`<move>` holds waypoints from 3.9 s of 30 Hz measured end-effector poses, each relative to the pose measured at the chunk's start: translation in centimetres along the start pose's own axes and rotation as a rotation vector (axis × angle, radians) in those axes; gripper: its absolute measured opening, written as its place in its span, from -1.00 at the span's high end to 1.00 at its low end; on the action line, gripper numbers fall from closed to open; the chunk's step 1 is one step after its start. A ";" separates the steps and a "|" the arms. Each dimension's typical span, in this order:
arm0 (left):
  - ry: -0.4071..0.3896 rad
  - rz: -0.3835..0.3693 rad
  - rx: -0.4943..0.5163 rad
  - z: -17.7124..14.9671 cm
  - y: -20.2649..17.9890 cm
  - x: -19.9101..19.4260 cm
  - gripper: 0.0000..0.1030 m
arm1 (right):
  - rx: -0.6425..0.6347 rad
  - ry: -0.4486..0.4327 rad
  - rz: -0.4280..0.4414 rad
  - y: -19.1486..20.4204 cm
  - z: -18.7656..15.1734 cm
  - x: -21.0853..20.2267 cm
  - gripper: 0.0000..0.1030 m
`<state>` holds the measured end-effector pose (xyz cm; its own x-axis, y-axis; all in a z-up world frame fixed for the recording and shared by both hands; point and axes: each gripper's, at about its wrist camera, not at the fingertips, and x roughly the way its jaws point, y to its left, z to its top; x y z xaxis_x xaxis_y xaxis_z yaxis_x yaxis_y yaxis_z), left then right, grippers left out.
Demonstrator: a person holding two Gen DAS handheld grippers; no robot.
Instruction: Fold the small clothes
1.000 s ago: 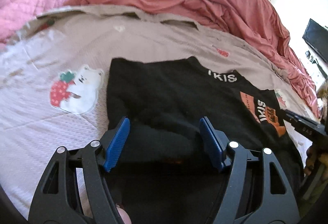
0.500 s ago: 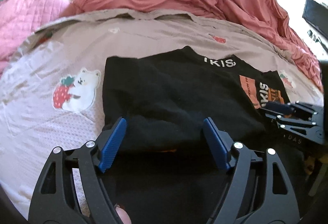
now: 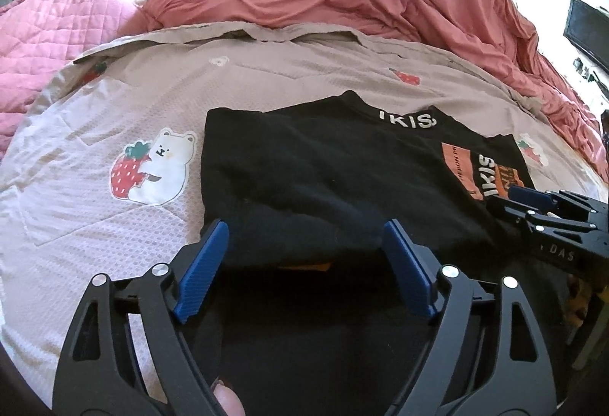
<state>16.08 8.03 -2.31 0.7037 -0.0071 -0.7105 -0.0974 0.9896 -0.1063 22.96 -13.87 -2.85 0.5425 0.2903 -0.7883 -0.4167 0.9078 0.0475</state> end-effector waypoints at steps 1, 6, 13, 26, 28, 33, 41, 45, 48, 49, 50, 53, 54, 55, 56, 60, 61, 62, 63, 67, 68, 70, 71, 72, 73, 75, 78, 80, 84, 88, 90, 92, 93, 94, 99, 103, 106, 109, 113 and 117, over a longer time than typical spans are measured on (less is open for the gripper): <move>-0.004 0.000 0.002 0.0 -0.1 -0.2 -0.48 | 0.013 0.001 0.010 -0.3 -0.1 -0.1 0.06; -0.021 -0.001 -0.008 -0.1 0.0 -0.9 -0.62 | 0.050 0.001 0.026 -0.7 -0.3 -0.6 -0.12; -0.039 -0.009 -0.035 0.0 0.5 -1.7 -0.81 | 0.067 -0.025 0.020 -0.6 -0.3 -1.3 -0.67; -0.090 0.003 -0.095 -0.4 2.1 -3.9 -0.81 | 0.083 -0.092 0.005 -0.4 0.2 -3.1 -0.82; -0.092 0.005 -0.104 -0.5 2.4 -4.2 -0.81 | 0.078 -0.099 0.007 -0.1 0.2 -3.5 -0.82; -0.099 0.014 -0.113 -0.8 2.7 -4.7 -0.81 | 0.068 -0.112 0.007 0.3 0.2 -4.3 -0.82; -0.107 0.026 -0.114 -1.4 2.9 -5.9 -0.81 | 0.070 -0.132 0.012 0.6 0.4 -5.8 -0.82; -0.106 0.031 -0.116 -1.8 3.0 -6.3 -0.81 | 0.072 -0.147 0.016 0.6 0.5 -6.8 -0.82; -0.110 0.035 -0.111 -2.0 2.9 -6.8 -0.81 | 0.071 -0.150 0.015 0.5 0.4 -7.5 -0.82; -0.110 0.036 -0.106 -2.1 2.9 -7.0 -0.81 | 0.071 -0.152 0.015 0.4 0.4 -7.8 -0.82; -0.110 0.037 -0.103 -2.2 2.8 -7.2 -0.81 | 0.072 -0.152 0.016 0.3 0.3 -8.0 -0.82; -0.105 0.044 -0.091 -2.6 2.6 -7.6 -0.81 | 0.079 -0.149 0.017 0.0 0.0 -8.6 -0.82; -0.105 0.046 -0.087 -2.7 2.5 -7.8 -0.81 | 0.080 -0.147 0.017 -0.2 -0.2 -8.8 -0.82; -0.103 0.051 -0.081 -2.9 2.3 -7.9 -0.81 | 0.080 -0.143 0.016 -0.2 -0.3 -8.9 -0.82; -0.100 0.055 -0.077 -3.0 2.3 -8.1 -0.81 | 0.080 -0.140 0.017 -0.3 -0.5 -9.1 -0.82; -0.089 0.063 -0.062 -3.6 1.8 -8.6 -0.81 | 0.076 -0.128 0.020 -0.5 -1.4 -9.6 -0.82; -0.086 0.063 -0.060 -3.8 1.7 -8.7 -0.81 | 0.070 -0.123 0.020 -0.5 -1.7 -9.7 -0.82; -0.082 0.064 -0.058 -3.9 1.7 -8.8 -0.81 | 0.068 -0.119 0.022 -0.5 -2.0 -9.8 -0.82; -0.079 0.065 -0.056 -4.0 1.7 -8.9 -0.81 | 0.068 -0.114 0.023 -0.5 -2.2 -9.9 -0.82; -0.062 0.068 -0.046 -4.6 1.7 -9.4 -0.81 | 0.068 -0.100 0.030 -0.5 -3.3 -10.3 -0.82; -0.062 0.069 -0.045 -4.6 1.7 -9.6 -0.81 | 0.065 -0.097 0.029 -0.5 -3.6 -10.4 -0.82; -0.062 0.067 -0.045 -4.8 1.7 -9.9 -0.81 | 0.056 -0.091 0.025 -0.4 -4.0 -10.6 -0.82; -0.062 0.067 -0.046 -4.8 1.8 -10.1 -0.81 | 0.054 -0.088 0.024 -0.5 -4.2 -10.6 -0.82; -0.062 0.067 -0.046 -4.8 1.8 -10.2 -0.81 | 0.054 -0.085 0.023 -0.5 -4.4 -10.7 -0.82; -0.059 0.065 -0.044 -4.9 1.8 -10.4 -0.81 | 0.053 -0.082 0.024 -0.5 -4.6 -10.8 -0.82; -0.050 0.066 -0.035 -5.0 1.7 -10.5 -0.81 | 0.050 -0.078 0.025 -0.5 -4.9 -11.0 -0.82; -0.043 0.073 -0.027 -5.3 1.7 -10.9 -0.81 | 0.045 -0.072 0.021 -0.5 -5.3 -11.3 -0.82; -0.040 0.074 -0.027 -5.5 1.7 -11.2 -0.81 | 0.042 -0.069 0.022 -0.4 -5.6 -11.6 -0.82; -0.041 0.070 -0.036 -5.8 2.1 -11.7 -0.81 | 0.035 -0.065 0.021 -0.4 -6.0 -12.0 -0.82; -0.030 0.065 -0.051 -6.1 2.8 -12.2 -0.81 | 0.031 -0.055 0.019 -0.6 -6.5 -12.2 -0.82; -0.028 0.068 -0.063 -6.3 3.2 -12.5 -0.81 | 0.030 -0.049 0.019 -0.7 -6.9 -12.4 -0.82; -0.024 0.077 -0.077 -6.4 3.9 -12.8 -0.81 | 0.029 -0.042 0.018 -0.9 -7.2 -12.5 -0.82; -0.022 0.081 -0.080 -6.4 4.1 -12.9 -0.81 | 0.027 -0.038 0.017 -1.0 -7.5 -12.6 -0.82; -0.021 0.085 -0.086 -6.5 4.5 -13.1 -0.81 | 0.025 -0.032 0.013 -1.1 -7.8 -12.6 -0.82; -0.011 0.099 -0.120 -6.8 6.3 -13.8 -0.81 | 0.032 0.003 0.004 -1.7 -9.5 -12.6 -0.82; 0.013 0.099 -0.147 -7.4 7.4 -14.0 -0.81 | 0.034 0.043 0.005 -2.2 -10.9 -12.4 -0.82; 0.033 0.086 -0.144 -8.0 7.5 -14.0 -0.81 | 0.037 0.057 -0.009 -2.6 -11.6 -12.5 -0.82; 0.053 0.073 -0.132 -8.6 7.1 -13.9 -0.81 | 0.044 0.070 -0.021 -3.4 -12.4 -12.8 -0.82; 0.083 0.048 -0.115 -9.3 6.2 -13.5 -0.81 | 0.041 0.087 -0.046 -4.5 -13.2 -13.4 -0.82; 0.120 0.029 -0.103 -10.1 5.7 -12.9 -0.81 | 0.051 0.093 -0.080 -6.3 -14.0 -14.4 -0.82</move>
<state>-0.60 12.35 -0.78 0.6113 -0.0019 -0.7914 -0.1927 0.9695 -0.1512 7.56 -28.01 -0.43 0.5015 0.1891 -0.8443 -0.3362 0.9417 0.0113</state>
